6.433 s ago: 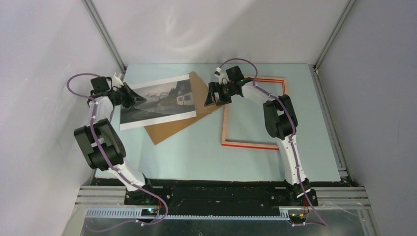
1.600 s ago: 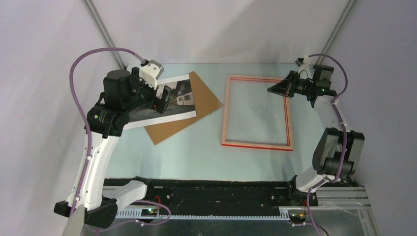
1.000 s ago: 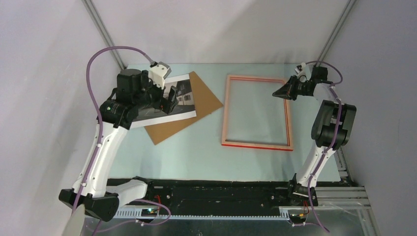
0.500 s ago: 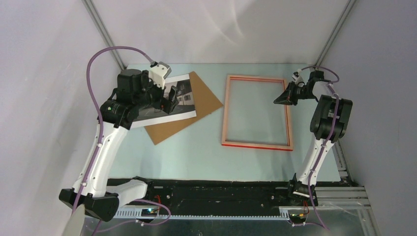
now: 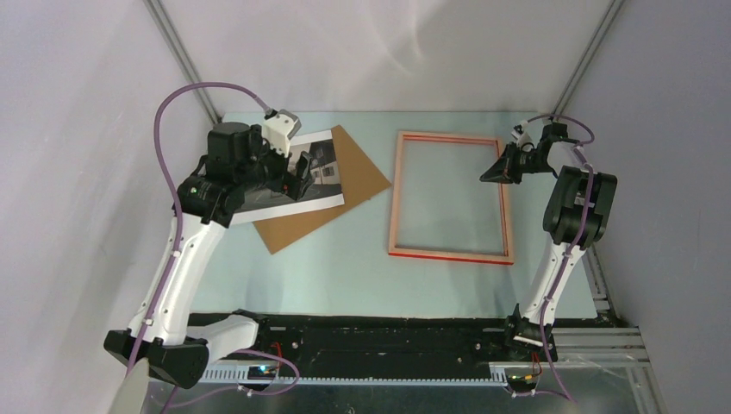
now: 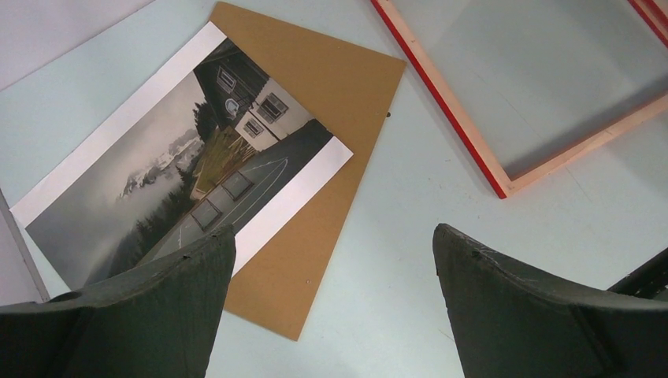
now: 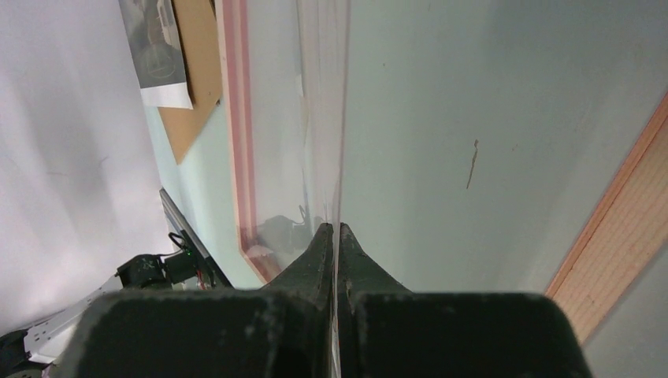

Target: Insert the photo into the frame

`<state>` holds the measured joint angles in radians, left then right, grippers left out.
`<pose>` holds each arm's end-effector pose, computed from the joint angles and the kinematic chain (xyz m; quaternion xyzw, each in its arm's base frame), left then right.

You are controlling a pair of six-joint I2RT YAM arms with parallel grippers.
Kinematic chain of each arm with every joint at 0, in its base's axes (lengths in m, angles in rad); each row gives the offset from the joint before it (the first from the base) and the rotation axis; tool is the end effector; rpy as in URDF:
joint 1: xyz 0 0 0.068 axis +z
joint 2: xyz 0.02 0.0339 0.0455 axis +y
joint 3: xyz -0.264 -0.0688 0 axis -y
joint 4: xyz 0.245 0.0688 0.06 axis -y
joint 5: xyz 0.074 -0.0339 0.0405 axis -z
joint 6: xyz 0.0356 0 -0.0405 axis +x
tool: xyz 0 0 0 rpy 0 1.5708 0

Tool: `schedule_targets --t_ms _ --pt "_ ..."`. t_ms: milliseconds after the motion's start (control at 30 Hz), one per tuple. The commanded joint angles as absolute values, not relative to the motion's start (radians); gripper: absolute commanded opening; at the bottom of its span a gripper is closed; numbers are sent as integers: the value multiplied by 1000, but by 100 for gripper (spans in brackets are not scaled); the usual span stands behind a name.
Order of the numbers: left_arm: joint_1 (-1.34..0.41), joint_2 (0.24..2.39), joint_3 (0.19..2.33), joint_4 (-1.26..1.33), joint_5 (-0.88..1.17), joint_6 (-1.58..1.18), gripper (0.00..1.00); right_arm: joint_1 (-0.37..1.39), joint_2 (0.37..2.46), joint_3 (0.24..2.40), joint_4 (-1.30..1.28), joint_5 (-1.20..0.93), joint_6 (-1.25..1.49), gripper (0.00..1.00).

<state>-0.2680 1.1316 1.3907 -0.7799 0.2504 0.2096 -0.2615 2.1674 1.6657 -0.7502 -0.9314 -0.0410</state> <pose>0.2130 -0.0676 0.4192 0.2639 0.8194 -0.1225 0.4939 0.4342 -0.0866 0.1762 0.0262 0.8847 0.4169 0.2070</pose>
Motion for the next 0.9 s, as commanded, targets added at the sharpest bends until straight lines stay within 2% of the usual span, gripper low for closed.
schedule_targets --t_ms 0,867 --pt "-270 1124 1390 -747 267 198 100 -269 2150 1662 -696 -921 -22 0" --pt "-270 1133 1381 -745 268 199 100 -290 2176 1686 -675 -903 -20 0"
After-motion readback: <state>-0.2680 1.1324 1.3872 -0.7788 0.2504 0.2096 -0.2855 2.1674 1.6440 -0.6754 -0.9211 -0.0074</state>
